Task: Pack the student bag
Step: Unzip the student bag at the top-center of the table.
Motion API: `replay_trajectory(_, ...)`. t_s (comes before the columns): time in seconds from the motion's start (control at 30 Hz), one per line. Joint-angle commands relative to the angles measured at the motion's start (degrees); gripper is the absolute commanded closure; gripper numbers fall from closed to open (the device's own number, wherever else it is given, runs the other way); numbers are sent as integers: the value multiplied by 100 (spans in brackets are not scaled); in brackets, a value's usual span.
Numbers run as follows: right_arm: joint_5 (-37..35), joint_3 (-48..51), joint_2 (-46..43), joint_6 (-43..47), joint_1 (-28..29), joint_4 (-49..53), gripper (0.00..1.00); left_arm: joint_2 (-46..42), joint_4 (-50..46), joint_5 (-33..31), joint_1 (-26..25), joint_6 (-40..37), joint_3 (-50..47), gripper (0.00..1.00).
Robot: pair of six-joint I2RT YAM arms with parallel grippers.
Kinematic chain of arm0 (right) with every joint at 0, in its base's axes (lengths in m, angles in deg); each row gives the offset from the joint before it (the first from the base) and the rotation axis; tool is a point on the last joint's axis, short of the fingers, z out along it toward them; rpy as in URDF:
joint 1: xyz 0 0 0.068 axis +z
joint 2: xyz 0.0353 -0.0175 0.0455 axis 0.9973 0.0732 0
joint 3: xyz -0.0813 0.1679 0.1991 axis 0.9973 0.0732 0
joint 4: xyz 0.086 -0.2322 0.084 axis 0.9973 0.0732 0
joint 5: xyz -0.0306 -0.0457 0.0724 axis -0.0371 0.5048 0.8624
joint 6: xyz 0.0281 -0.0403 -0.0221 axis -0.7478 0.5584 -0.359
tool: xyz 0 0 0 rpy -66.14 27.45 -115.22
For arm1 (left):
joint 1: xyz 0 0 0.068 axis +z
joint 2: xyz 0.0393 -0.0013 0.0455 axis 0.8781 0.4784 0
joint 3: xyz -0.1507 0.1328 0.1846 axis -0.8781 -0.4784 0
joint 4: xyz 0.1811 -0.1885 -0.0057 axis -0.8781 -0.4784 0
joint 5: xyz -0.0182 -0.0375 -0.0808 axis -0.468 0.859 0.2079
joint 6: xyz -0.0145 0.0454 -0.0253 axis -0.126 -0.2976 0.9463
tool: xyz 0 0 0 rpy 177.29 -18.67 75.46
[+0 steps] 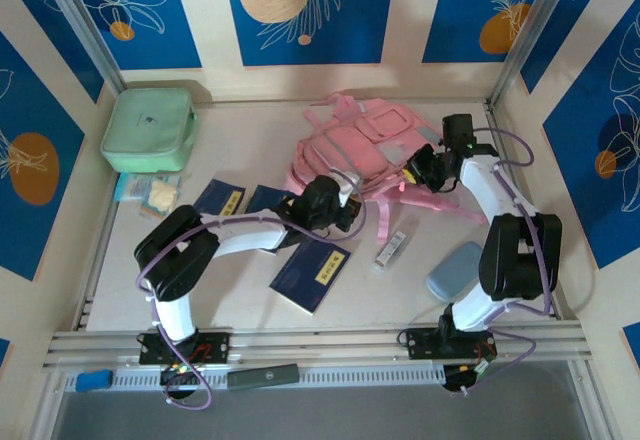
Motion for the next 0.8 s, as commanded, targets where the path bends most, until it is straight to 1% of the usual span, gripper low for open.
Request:
replay_trajectory(0.0,-153,-295,-157,266,-209,-151,63,281,-467,189,5,313,641,100)
replay_trajectory(0.07,-34,-134,-399,283,-315,-86,34,352,-469,102,-4,378,756,100)
replay_trajectory(0.1,11,-31,-531,287,-427,-9,22,370,-406,79,-4,411,769,100)
replay_trajectory(0.13,91,69,-668,279,-578,101,15,387,-368,98,-3,415,788,100)
replay_trajectory(0.17,241,190,-791,236,-743,160,12,416,-379,143,-4,419,834,100)
replay_trajectory(0.23,664,555,-1142,97,-954,186,10,464,-493,209,-12,452,966,100)
replay_trajectory(0.27,719,731,-1334,6,-893,188,9,467,-514,159,-29,492,979,100)
replay_trajectory(0.3,746,936,-1504,-174,-734,180,9,456,-461,89,-46,544,968,100)
replay_trajectory(0.37,960,1413,-1775,-692,-423,-129,9,482,-166,212,-74,577,911,100)
replay_trajectory(0.43,1155,2029,-1936,-1388,-140,-886,9,558,-120,219,-116,582,989,100)
replay_trajectory(0.53,948,2160,-1795,-1980,270,-1259,9,626,-294,199,-161,601,1143,100)
replay_trajectory(0.63,551,2025,-1494,-2316,645,-1565,9,573,-48,102,-189,627,1007,100)
replay_trajectory(0.77,489,1943,-872,-2841,822,-2192,10,618,-134,161,-215,652,1134,100)
